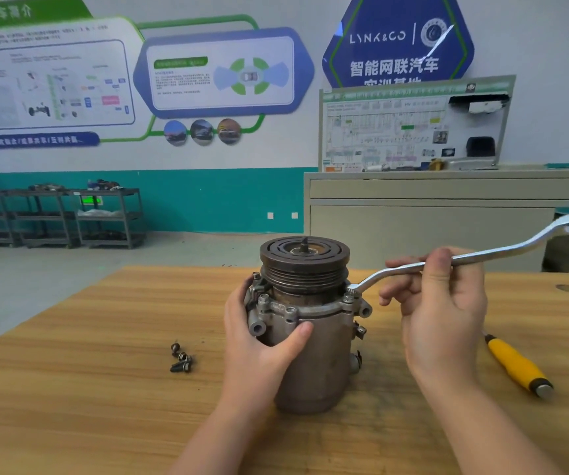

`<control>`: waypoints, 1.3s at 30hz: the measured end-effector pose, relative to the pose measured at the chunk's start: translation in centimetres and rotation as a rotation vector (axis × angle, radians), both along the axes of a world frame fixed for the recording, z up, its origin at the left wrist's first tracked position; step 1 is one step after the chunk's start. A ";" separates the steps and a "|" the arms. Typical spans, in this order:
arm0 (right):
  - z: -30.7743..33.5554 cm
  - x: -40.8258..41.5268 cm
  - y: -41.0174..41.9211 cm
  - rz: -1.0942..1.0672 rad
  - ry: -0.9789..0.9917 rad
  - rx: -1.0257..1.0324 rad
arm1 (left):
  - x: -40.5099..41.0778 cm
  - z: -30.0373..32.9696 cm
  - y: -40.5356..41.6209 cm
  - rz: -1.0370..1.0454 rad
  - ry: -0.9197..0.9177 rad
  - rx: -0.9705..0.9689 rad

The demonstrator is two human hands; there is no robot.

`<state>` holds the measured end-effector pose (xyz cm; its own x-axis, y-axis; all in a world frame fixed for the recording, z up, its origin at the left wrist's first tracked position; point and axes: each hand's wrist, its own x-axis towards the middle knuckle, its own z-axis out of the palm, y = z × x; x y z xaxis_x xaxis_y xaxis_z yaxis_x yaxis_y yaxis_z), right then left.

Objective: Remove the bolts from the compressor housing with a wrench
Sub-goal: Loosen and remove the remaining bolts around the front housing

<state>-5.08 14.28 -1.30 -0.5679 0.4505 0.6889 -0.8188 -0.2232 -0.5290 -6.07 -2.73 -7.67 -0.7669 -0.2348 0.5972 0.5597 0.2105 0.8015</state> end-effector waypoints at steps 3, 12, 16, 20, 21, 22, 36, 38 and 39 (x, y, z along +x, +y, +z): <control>-0.5 0.5 -0.3 -0.162 0.219 0.248 | 0.0 0.0 0.1 0.013 0.010 0.003; -3.0 0.2 -1.1 -0.440 0.567 0.784 | -0.3 -0.2 0.0 0.013 0.010 -0.010; -2.3 0.3 -1.9 -0.218 0.302 0.237 | 0.2 0.1 0.0 0.024 0.008 -0.011; -0.6 -1.1 -0.5 0.125 -0.203 -0.192 | 0.2 0.0 0.0 0.011 -0.004 -0.008; -0.2 -1.7 0.0 0.268 -0.305 -0.249 | 0.2 0.0 0.0 0.009 -0.005 -0.008; 0.3 -2.1 0.5 0.403 -0.388 -0.306 | 0.3 0.0 0.0 0.007 -0.006 -0.008; 0.7 -0.9 0.6 0.380 -0.225 -0.368 | 0.2 0.0 0.1 0.003 -0.024 0.006; 0.6 -0.5 0.1 0.278 -0.196 -0.288 | 0.2 0.0 0.0 0.002 -0.023 0.004; 0.6 -0.2 -0.1 0.241 -0.168 -0.248 | 0.2 0.0 0.0 0.003 -0.022 0.002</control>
